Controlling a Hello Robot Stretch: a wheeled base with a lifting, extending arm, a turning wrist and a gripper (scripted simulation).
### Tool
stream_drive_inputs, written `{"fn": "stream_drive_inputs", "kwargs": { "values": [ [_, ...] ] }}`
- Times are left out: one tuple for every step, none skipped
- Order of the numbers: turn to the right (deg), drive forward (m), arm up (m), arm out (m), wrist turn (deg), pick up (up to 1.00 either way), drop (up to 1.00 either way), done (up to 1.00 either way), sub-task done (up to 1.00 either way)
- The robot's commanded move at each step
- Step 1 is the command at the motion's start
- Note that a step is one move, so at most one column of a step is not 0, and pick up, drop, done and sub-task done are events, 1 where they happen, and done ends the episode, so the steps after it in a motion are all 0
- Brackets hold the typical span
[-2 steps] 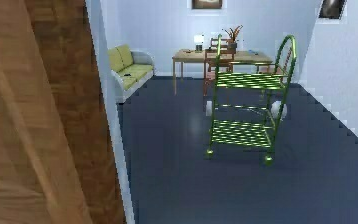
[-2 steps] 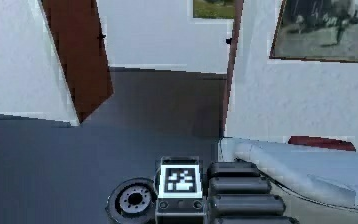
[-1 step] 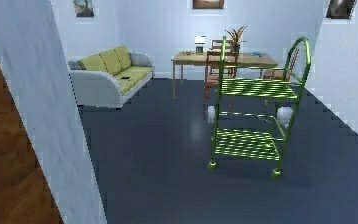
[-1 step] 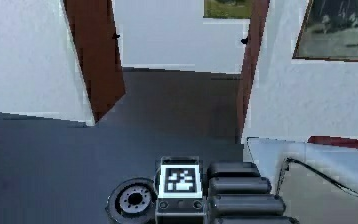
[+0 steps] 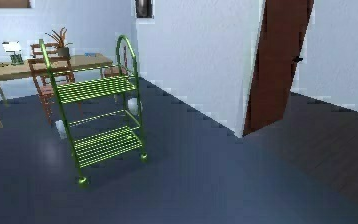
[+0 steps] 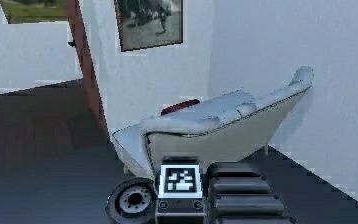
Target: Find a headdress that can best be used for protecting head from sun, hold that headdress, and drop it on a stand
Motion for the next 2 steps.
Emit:
{"fn": "stream_drive_inputs", "kwargs": {
  "values": [
    [18.0,0.0,0.0,0.0,0.0,0.0,0.0,0.0,0.0],
    [0.0,0.45,0.0,0.0,0.0,0.0,0.0,0.0,0.0]
  ]
}}
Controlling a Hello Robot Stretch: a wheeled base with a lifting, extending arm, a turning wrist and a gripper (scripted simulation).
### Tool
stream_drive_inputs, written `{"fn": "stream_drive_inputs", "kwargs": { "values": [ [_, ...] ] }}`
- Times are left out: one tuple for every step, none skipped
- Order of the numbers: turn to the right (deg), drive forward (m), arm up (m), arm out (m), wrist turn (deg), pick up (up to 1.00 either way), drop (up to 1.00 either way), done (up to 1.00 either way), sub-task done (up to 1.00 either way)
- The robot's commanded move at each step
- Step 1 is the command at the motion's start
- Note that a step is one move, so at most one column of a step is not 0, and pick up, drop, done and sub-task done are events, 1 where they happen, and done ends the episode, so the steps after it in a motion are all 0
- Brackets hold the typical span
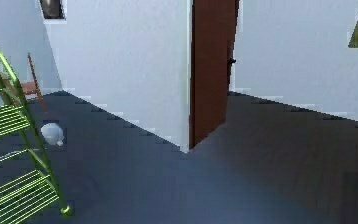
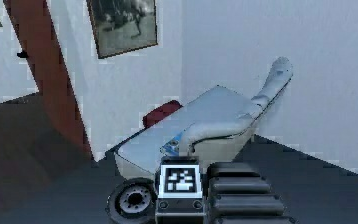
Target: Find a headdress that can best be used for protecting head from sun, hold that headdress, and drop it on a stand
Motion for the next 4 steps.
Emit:
{"fn": "stream_drive_inputs", "kwargs": {
  "values": [
    [33.0,0.0,0.0,0.0,0.0,0.0,0.0,0.0,0.0],
    [0.0,1.0,0.0,0.0,0.0,0.0,0.0,0.0,0.0],
    [0.0,1.0,0.0,0.0,0.0,0.0,0.0,0.0,0.0],
    [3.0,0.0,0.0,0.0,0.0,0.0,0.0,0.0,0.0]
  ]
}}
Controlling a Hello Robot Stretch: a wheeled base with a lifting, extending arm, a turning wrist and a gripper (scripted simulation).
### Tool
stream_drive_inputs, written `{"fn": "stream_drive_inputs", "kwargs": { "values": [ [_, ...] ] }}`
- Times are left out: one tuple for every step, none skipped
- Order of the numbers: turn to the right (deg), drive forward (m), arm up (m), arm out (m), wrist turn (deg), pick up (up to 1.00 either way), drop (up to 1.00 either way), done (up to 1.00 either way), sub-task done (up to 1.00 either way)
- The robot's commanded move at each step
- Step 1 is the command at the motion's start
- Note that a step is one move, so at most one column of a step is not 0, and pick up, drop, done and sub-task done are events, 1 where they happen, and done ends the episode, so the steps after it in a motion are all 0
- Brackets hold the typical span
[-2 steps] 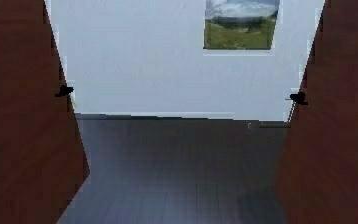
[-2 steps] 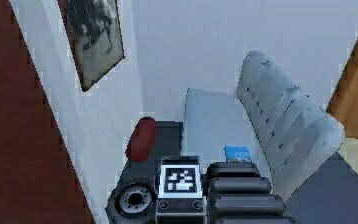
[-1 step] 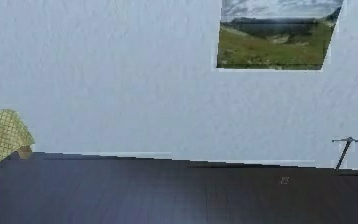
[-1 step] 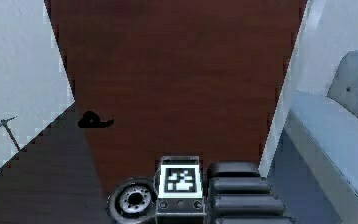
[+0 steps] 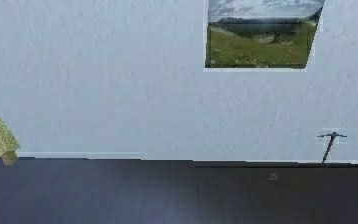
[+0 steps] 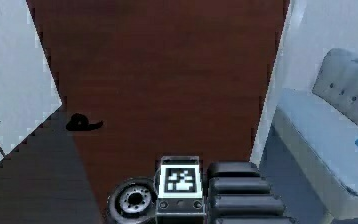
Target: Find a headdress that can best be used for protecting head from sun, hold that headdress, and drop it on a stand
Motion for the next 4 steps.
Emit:
{"fn": "stream_drive_inputs", "kwargs": {
  "values": [
    [0.0,0.8,0.0,0.0,0.0,0.0,0.0,0.0,0.0],
    [45.0,0.0,0.0,0.0,0.0,0.0,0.0,0.0,0.0],
    [30.0,0.0,0.0,0.0,0.0,0.0,0.0,0.0,0.0],
    [0.0,0.6,0.0,0.0,0.0,0.0,0.0,0.0,0.0]
  ]
}}
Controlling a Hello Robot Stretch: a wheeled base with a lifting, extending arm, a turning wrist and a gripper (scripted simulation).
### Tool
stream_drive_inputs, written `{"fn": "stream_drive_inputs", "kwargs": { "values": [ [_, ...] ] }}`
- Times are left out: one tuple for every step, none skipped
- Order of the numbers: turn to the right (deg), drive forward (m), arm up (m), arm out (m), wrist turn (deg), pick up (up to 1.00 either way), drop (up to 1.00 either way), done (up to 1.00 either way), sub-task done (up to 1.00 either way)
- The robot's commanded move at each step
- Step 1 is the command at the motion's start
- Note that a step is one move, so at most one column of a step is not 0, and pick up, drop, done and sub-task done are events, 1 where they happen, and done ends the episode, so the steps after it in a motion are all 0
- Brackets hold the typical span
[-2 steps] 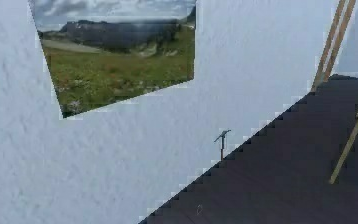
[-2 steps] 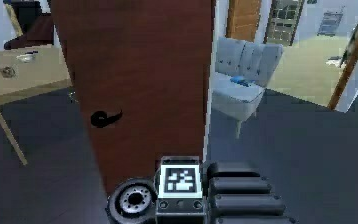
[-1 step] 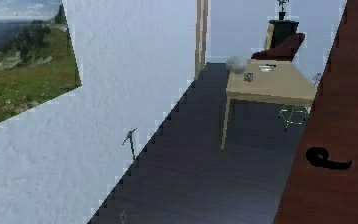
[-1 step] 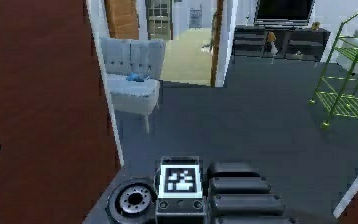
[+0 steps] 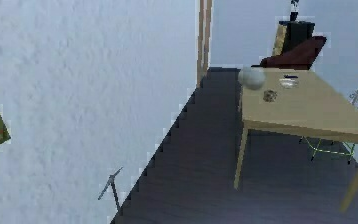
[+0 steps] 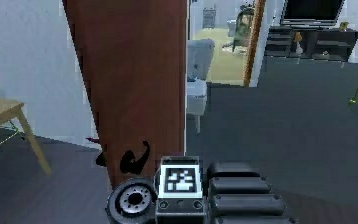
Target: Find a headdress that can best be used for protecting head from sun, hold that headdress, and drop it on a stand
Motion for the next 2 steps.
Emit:
{"fn": "stream_drive_inputs", "kwargs": {
  "values": [
    [3.0,0.0,0.0,0.0,0.0,0.0,0.0,0.0,0.0],
    [0.0,1.0,0.0,0.0,0.0,0.0,0.0,0.0,0.0]
  ]
}}
